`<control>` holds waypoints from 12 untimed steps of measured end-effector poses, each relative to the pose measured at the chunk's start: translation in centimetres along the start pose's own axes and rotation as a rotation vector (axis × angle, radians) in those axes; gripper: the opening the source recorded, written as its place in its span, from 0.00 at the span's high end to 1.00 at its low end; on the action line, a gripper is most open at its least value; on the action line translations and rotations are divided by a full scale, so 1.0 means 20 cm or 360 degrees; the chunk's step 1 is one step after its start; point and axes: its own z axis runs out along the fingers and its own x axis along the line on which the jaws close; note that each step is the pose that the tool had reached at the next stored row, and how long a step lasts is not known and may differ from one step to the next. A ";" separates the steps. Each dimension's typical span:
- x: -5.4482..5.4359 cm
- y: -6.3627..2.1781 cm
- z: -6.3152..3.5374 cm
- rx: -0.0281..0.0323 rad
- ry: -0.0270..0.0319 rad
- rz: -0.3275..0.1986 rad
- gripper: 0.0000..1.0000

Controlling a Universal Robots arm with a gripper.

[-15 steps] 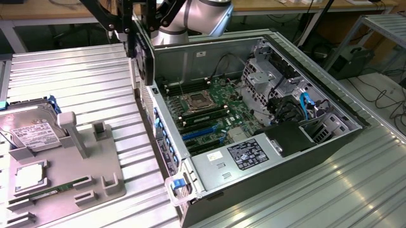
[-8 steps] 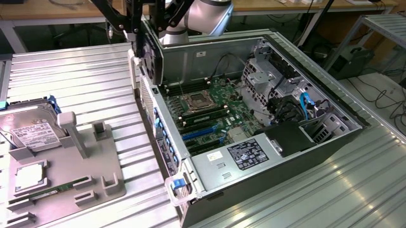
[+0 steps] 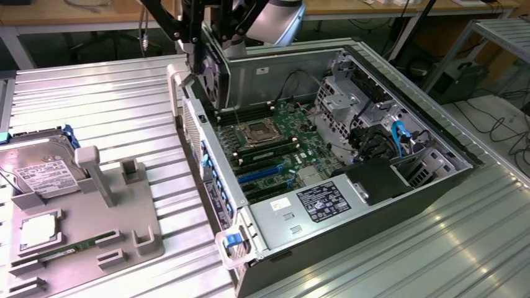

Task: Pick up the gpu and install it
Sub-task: 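Pick up the gpu and move the gpu toward the slot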

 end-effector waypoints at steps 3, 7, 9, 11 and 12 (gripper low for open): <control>-0.02 -0.001 0.002 0.00000 0.00000 0.0000 0.72; -0.06 -0.003 0.004 0.00000 0.00001 0.0000 0.72; -0.07 -0.004 0.005 0.00001 0.00001 0.0000 0.72; -0.09 -0.004 0.006 0.00000 0.00000 0.0000 0.72; -0.10 -0.005 0.007 0.00000 0.00000 0.0000 0.72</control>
